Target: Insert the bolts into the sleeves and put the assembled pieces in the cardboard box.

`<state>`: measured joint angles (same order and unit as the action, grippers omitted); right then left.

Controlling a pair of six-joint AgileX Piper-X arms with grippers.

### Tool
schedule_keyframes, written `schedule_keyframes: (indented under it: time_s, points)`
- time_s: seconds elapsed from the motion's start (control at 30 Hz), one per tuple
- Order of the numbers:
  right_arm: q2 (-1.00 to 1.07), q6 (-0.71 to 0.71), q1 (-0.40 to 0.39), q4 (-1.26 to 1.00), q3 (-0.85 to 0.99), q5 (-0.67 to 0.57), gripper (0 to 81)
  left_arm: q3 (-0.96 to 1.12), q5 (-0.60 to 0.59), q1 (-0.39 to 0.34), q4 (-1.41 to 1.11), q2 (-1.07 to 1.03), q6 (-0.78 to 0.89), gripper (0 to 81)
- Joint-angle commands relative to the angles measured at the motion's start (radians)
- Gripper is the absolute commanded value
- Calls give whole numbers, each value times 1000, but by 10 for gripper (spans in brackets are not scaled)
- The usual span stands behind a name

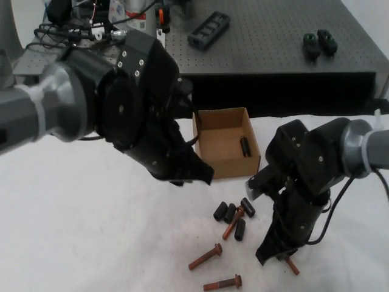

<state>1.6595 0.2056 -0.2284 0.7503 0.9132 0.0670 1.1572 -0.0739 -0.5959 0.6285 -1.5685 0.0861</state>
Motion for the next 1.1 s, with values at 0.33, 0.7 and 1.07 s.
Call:
schedule_keyframes:
  time_s: [0.33,0.7,1.07]
  points:
    - [-490,-97,147,7,-196,-128,5,304,-161,-48,52,-376,-179,189]
    - [-618,-97,159,19,-232,-128,5,535,-67,-87,265,-590,-313,189]
    - [-618,-101,159,36,-232,-128,5,539,-66,-90,245,-633,-329,189]
